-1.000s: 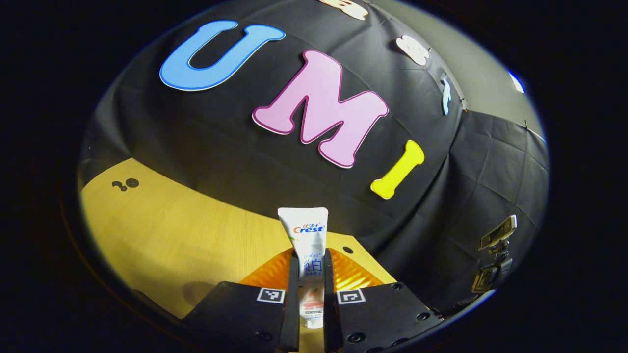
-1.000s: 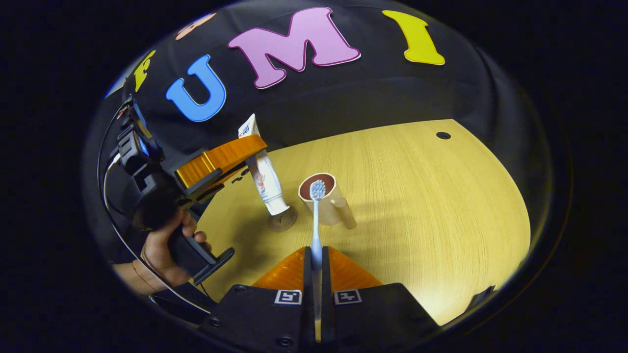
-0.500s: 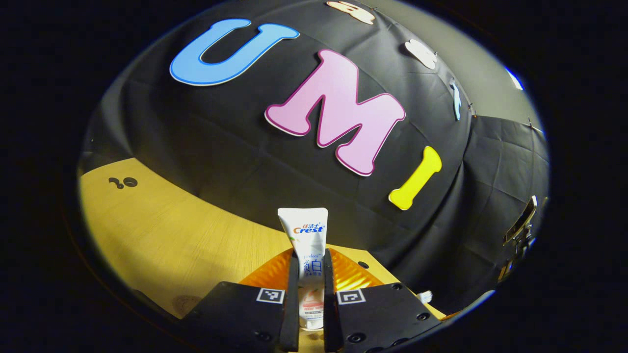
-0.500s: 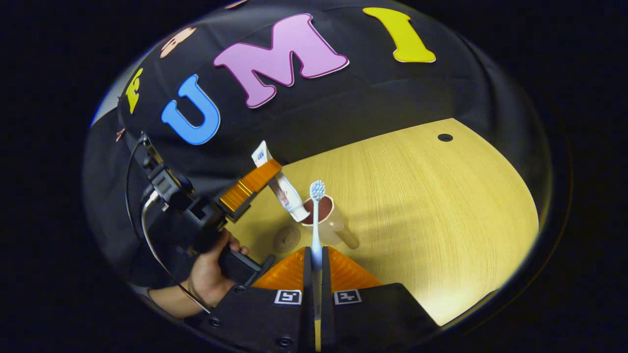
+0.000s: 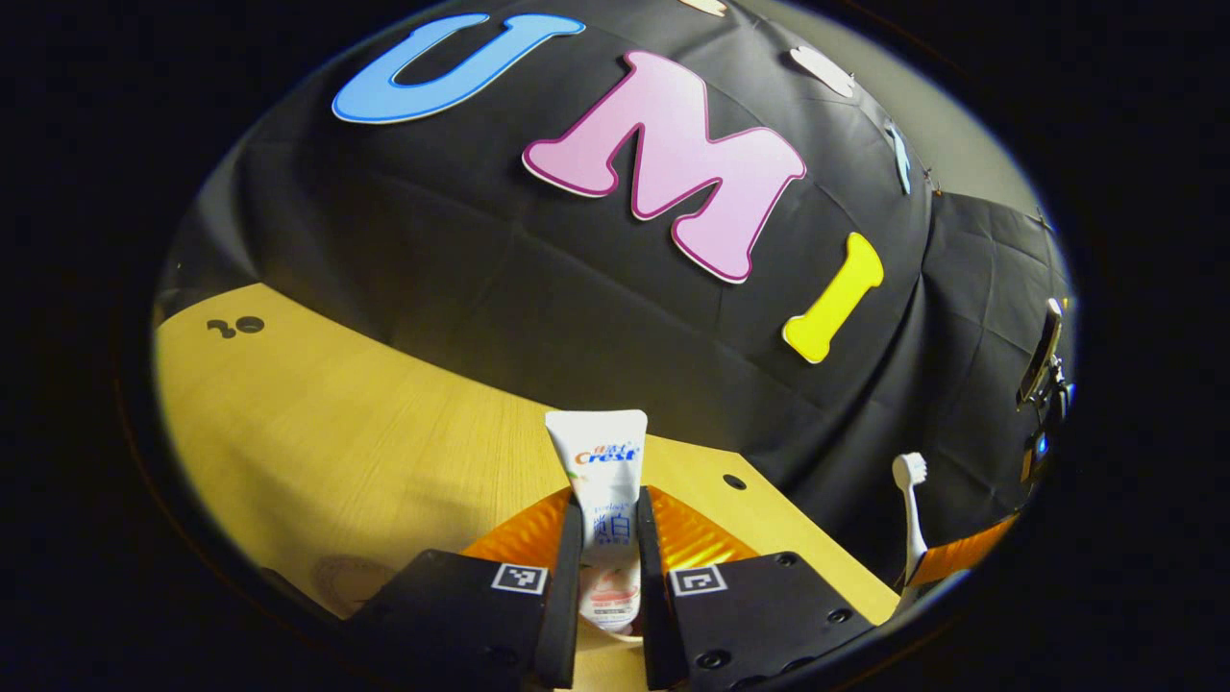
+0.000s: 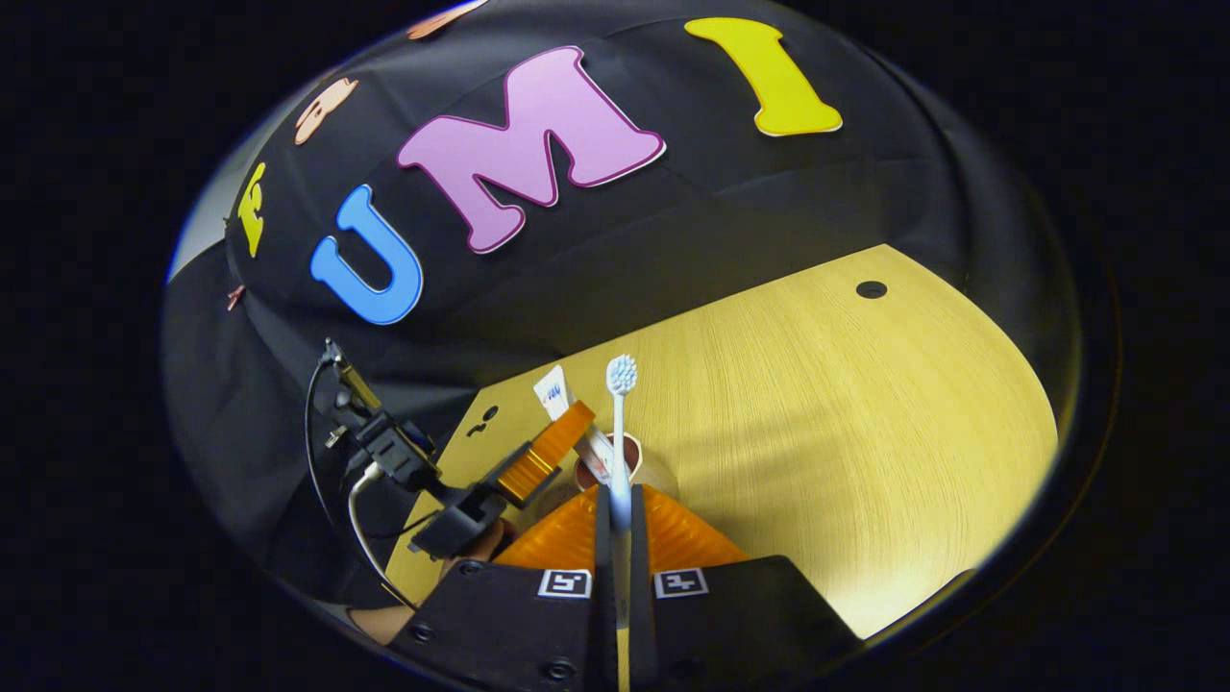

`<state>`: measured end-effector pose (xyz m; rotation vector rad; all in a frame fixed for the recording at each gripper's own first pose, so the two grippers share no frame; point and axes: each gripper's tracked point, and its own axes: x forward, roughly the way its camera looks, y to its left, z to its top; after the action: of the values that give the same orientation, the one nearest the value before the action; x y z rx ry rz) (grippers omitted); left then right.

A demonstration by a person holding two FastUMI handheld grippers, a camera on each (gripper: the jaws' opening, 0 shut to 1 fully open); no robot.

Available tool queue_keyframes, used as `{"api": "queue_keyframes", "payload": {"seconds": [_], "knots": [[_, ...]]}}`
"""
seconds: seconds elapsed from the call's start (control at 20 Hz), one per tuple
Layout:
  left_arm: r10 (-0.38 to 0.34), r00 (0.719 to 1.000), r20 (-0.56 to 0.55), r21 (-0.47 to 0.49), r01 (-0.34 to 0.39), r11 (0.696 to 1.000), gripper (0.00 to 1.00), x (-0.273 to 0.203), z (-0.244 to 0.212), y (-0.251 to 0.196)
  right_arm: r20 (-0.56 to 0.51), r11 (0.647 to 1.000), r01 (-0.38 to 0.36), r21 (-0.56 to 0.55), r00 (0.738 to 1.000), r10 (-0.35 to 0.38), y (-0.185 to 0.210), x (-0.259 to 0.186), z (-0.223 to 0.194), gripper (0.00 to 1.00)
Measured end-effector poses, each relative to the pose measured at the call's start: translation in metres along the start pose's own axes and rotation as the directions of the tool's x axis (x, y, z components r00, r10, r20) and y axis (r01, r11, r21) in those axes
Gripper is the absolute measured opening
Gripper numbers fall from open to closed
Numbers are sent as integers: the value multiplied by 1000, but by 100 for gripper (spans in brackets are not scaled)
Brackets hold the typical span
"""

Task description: Put the toothbrush and toothpaste on the desktop into the cup, then pick up the cup and place it on the coaster on the desktop.

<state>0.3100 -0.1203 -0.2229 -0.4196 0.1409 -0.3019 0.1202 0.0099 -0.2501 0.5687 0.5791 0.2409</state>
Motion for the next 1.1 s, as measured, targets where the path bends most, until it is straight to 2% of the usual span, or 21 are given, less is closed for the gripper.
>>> {"api": "queue_keyframes", "payload": {"seconds": [0.15,0.25,0.3,0.35,0.5,0.55,0.6,0.65,0.7,0.8,0.85,0.9,1.1], "knots": [[14,999,-37,-9,-15,1000,36,0,-14,1,18,1000,-18,16,1000,18,-2,18,13,9],[19,1000,-19,-18,-19,1000,38,0,-11,0,34,999,-29,41,999,28,-2,29,24,9],[19,1000,-19,-23,-19,1000,49,-2,-10,-1,41,998,-33,55,999,31,-3,33,27,9],[16,999,-28,-28,-16,999,41,-3,-12,-1,50,997,-35,64,998,32,-5,37,32,9],[13,999,-33,-30,-14,999,68,-7,-10,-4,73,995,-48,86,996,41,-8,48,42,9],[23,999,-31,-28,-24,999,61,-8,-10,-2,86,994,-57,97,995,48,-8,52,47,9],[39,999,-34,-27,-40,999,65,-10,-9,-1,104,991,-73,111,993,61,-6,58,54,9],[52,998,-44,-28,-54,998,77,-13,-10,0,121,988,-89,123,990,74,-3,63,59,9],[67,997,-47,-26,-69,997,73,-19,-11,3,137,987,-99,130,987,81,-2,69,63,9],[73,997,-17,-35,-73,997,73,-31,-1,4,166,983,-115,142,982,91,0,84,71,9],[68,998,-4,-48,-68,996,82,-37,4,3,177,982,-119,150,980,91,1,91,74,8],[68,998,4,-59,-67,996,73,-43,9,2,186,980,-121,156,978,91,0,99,74,9],[83,996,14,-97,-82,992,73,-76,17,6,212,981,-142,133,971,112,7,124,69,9]]}}
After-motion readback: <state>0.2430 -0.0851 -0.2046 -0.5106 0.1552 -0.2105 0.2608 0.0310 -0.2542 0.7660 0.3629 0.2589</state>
